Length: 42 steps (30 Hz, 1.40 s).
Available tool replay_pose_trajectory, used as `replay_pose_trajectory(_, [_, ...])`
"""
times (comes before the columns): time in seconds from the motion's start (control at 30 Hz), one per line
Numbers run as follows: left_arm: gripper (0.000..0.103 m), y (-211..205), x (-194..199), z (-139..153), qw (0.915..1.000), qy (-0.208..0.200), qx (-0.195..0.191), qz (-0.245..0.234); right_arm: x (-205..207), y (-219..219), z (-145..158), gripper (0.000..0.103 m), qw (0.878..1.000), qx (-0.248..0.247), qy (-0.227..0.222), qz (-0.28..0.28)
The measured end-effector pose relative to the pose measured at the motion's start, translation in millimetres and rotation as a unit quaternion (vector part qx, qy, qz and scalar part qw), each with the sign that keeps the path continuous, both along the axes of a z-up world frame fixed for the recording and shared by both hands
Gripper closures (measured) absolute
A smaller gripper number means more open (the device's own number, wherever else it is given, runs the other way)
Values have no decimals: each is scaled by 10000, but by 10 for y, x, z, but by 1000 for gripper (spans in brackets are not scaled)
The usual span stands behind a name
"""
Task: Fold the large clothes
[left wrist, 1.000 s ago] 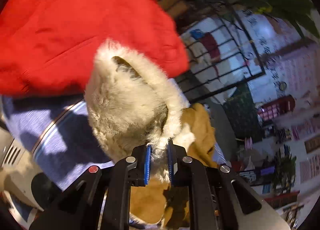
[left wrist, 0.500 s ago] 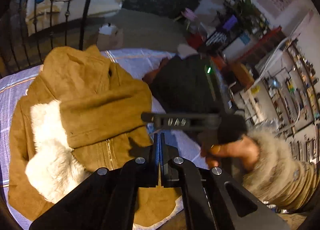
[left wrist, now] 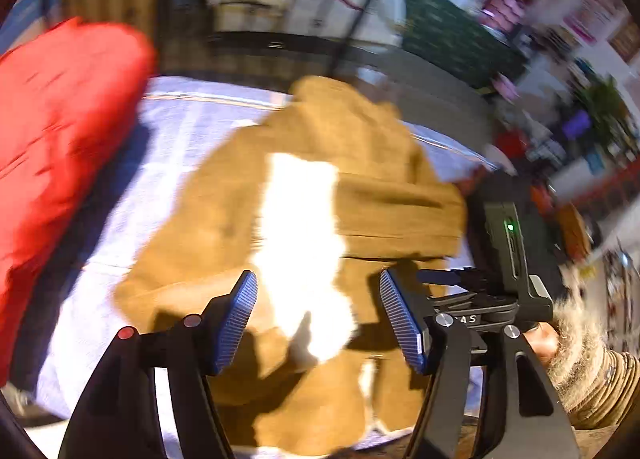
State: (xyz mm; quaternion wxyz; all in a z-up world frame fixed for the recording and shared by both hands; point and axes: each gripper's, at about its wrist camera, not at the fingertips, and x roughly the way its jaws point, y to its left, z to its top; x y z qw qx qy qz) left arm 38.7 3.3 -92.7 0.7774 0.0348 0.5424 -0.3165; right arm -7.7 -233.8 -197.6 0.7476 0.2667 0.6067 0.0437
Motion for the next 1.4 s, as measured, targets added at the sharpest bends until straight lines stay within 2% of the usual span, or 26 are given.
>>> replay_pose_trajectory(0.07, [40,368,74,-15,9987,20,62,496,254,236,-47,5,9992,-103,-95,370])
replay_pose_trajectory(0.13, [40,593,147,-20,9958,122,54,911,463,367,-40,5,9977,-166,-373,535])
replay_pose_trajectory(0.2, [40,858,147,-54,9916,192,75,1279,649,431,-82,5,9966,-1,-521,640])
replay_pose_trajectory(0.27, [40,1044,118,-114,9872,272,99,1567,780,468,-201,7,9967,222,-396,679])
replay_pose_trajectory(0.33, [40,1178,87,-190,9835,386,73,1764,840,524,-305,37,9958,539,-221,704])
replay_pose_trajectory(0.37, [40,1216,66,-216,9822,435,68,1824,856,590,-338,70,9947,678,-62,773])
replay_pose_trajectory(0.4, [40,1242,54,-262,9809,479,74,1883,843,689,-319,79,9940,667,-6,866])
replay_pose_trajectory(0.43, [40,1310,35,-266,9800,507,89,1922,810,808,-266,82,9930,601,-69,1015])
replay_pose_trajectory(0.47, [40,1371,-5,-238,9792,514,117,1960,796,940,-167,87,9900,604,-180,1264])
replay_pose_trajectory(0.57, [40,1474,6,-183,9751,443,118,2171,802,1210,289,88,9812,861,-675,1592])
replay_pose_trajectory(0.67, [41,1541,49,27,9712,193,-72,2373,950,1341,948,89,9693,1208,-1385,1632])
replay_pose_trajectory(0.77, [41,1494,78,344,9744,-201,-307,2218,1139,1289,1638,90,9561,1074,-2136,1697])
replay_pose_trajectory(0.87, [40,1260,63,562,9817,-610,-357,1770,1337,839,2209,91,9521,914,-2685,1146])
replay_pose_trajectory(0.93, [40,1081,37,587,9856,-620,-416,1516,1413,380,2474,91,9514,752,-2934,557])
replay_pose_trajectory(1.0, [40,920,19,502,9880,-463,-524,1380,1447,-73,2587,92,9515,388,-3052,22])
replay_pose_trajectory(1.07, [40,755,7,365,9898,-279,-570,1279,1455,-502,2464,92,9575,244,-2827,-520])
replay_pose_trajectory(1.13, [40,598,12,180,9922,-95,-532,1124,1265,-961,2222,92,9646,-34,-2448,-983])
replay_pose_trajectory(1.17, [40,516,21,94,9935,-29,-459,1046,1159,-1132,2059,92,9677,-183,-2226,-1168])
replay_pose_trajectory(1.23, [40,373,39,-59,9957,32,-294,872,882,-1460,1659,92,9710,-157,-1789,-1577])
replay_pose_trajectory(1.3, [41,216,78,-178,9978,22,-83,654,640,-1692,1289,92,9712,-53,-1366,-1950])
replay_pose_trajectory(1.4, [41,26,169,-269,9988,-59,94,468,368,-1812,899,92,9715,-227,-903,-2180])
